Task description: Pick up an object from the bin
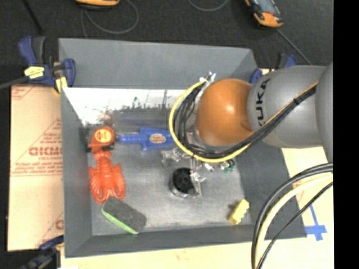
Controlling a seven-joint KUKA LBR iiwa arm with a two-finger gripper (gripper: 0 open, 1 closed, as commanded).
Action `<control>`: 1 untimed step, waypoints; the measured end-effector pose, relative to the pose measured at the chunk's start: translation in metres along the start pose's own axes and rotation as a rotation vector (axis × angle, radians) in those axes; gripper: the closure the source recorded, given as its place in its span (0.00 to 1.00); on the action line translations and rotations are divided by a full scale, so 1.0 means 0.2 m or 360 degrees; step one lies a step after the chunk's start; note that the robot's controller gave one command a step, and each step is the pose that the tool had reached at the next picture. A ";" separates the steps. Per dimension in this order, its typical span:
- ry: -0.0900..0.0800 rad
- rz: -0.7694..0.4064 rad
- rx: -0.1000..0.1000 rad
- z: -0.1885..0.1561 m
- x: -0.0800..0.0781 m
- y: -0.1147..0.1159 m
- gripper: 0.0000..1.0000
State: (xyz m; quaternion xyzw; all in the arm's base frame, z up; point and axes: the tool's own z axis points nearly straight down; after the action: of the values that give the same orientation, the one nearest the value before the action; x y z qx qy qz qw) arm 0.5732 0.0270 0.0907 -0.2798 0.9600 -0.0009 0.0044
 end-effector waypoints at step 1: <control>0.0013 0.0020 -0.0007 0.07 0.01 -0.03 1.00</control>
Offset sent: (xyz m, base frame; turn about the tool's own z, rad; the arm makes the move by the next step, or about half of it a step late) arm 0.0000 0.0000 0.0000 0.0000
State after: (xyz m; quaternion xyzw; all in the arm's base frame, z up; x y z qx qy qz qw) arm 0.5742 0.0202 0.0765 -0.2738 0.9618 0.0001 -0.0002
